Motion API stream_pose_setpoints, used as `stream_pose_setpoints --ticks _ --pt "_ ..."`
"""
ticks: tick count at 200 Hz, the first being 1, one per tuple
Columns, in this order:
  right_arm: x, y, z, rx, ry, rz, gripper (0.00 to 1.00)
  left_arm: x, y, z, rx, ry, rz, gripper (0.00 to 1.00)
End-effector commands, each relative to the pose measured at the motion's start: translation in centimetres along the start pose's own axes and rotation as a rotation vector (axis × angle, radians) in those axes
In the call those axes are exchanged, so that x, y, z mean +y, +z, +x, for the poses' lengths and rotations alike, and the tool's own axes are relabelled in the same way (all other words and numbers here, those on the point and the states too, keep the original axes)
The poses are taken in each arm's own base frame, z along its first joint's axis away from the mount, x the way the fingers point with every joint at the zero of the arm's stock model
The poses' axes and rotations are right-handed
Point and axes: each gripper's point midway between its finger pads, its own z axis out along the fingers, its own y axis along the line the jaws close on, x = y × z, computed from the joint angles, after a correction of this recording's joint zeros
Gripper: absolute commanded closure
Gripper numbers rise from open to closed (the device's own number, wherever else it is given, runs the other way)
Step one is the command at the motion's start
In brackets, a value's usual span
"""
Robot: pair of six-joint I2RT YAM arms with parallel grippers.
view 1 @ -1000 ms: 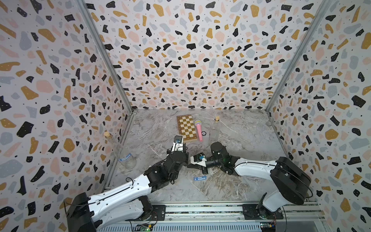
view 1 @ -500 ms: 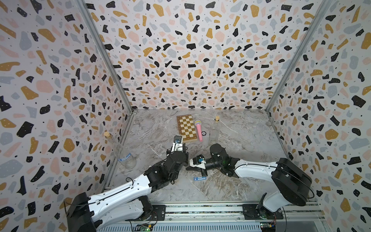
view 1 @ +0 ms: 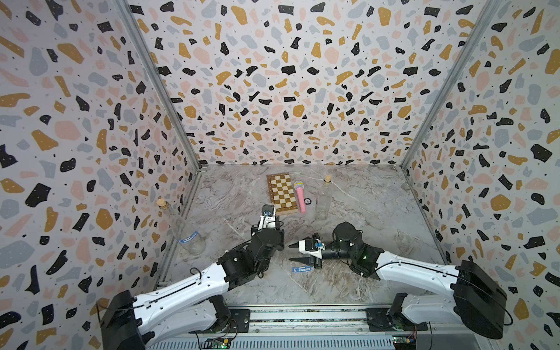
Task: Remove the label from the bottle
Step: Tear open the label from the bottle.
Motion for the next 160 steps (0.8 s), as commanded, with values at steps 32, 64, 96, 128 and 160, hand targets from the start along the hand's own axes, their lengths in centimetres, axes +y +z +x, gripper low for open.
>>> stream_pose_setpoints --ticks 32,64,96,128,160 --pt "-1.6 0.3 1.2 -0.026 0.050 0.102 0.49 2.3 -0.6 -3.9 -0.063 -0.150 -0.190 1.00" --pt "-2.2 -0.1 1.7 -0.051 0.058 0.108 0.49 3.8 -0.9 -4.7 -0.080 -0.219 -0.322 1.00" --pt "-3.2 -0.5 1.7 -0.088 0.068 0.115 0.48 4.7 -1.1 -5.3 -0.120 -0.283 -0.401 1.00" --pt "-3.9 -0.2 1.8 -0.110 0.074 0.088 0.49 5.4 -1.4 -6.0 -0.148 -0.352 -0.481 1.00" --pt "-4.4 0.4 2.2 -0.121 0.075 0.052 0.49 5.8 -1.5 -6.0 -0.159 -0.393 -0.541 1.00"
